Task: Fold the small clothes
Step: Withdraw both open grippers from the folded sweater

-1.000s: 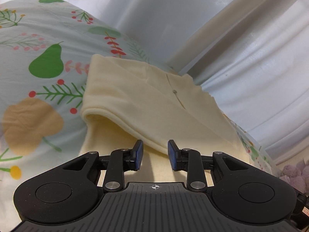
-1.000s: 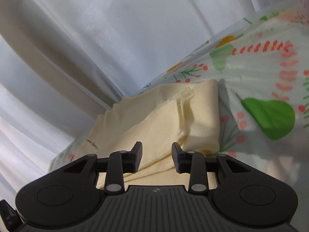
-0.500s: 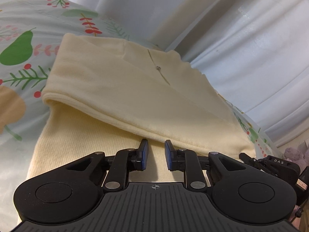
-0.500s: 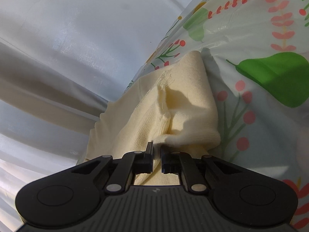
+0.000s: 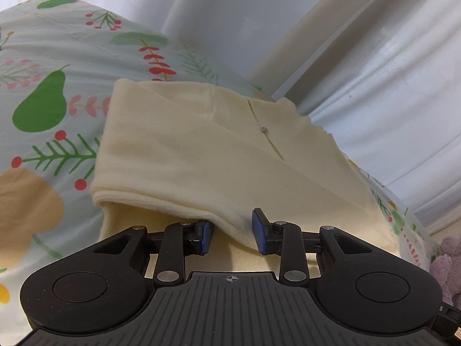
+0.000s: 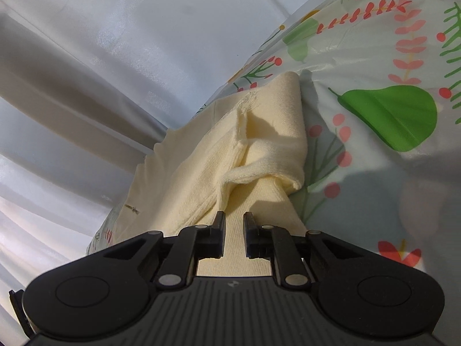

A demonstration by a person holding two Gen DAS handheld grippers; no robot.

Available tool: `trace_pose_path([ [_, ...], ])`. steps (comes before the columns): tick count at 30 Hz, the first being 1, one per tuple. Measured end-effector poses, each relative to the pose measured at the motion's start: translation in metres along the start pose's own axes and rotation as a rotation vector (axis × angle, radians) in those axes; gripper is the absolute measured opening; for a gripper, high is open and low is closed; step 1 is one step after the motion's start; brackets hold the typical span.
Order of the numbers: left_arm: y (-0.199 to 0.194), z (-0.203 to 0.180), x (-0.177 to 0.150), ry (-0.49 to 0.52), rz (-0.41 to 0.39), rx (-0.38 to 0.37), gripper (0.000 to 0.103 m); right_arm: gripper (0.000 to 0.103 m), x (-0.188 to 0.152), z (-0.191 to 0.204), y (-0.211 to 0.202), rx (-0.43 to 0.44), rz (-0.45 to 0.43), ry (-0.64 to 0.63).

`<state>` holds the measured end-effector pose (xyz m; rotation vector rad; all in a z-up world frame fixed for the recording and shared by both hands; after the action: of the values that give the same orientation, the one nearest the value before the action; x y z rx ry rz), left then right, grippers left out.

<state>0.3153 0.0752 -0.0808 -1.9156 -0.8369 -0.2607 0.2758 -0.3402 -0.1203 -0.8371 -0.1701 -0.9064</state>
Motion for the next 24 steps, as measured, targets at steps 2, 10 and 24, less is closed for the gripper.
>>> trace_pose_path([
  [2, -0.001, -0.003, 0.0, 0.017, 0.005, 0.017, 0.036, 0.013, -0.003, 0.002, -0.005, -0.002, 0.023, -0.033],
  [10, -0.019, -0.018, -0.013, 0.132, 0.014, 0.151, 0.061, 0.026, -0.025, 0.022, -0.036, -0.017, 0.104, -0.238],
  [24, -0.158, 0.031, -0.121, 0.168, 0.141, 0.235, 0.073, 0.035, -0.112, -0.011, -0.164, -0.027, 0.291, -0.396],
])
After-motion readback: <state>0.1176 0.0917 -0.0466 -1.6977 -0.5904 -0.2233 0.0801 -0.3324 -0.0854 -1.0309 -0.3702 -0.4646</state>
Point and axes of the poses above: each gripper's, at about its wrist camera, not at the fingertips, and y roughly the way its jaws point, z to its left, x to its top, the point moved 1 cm from there along y, roughly the way its jaws point, and after that the axes turned 3 degrees about -y, right-handed, at the moved point
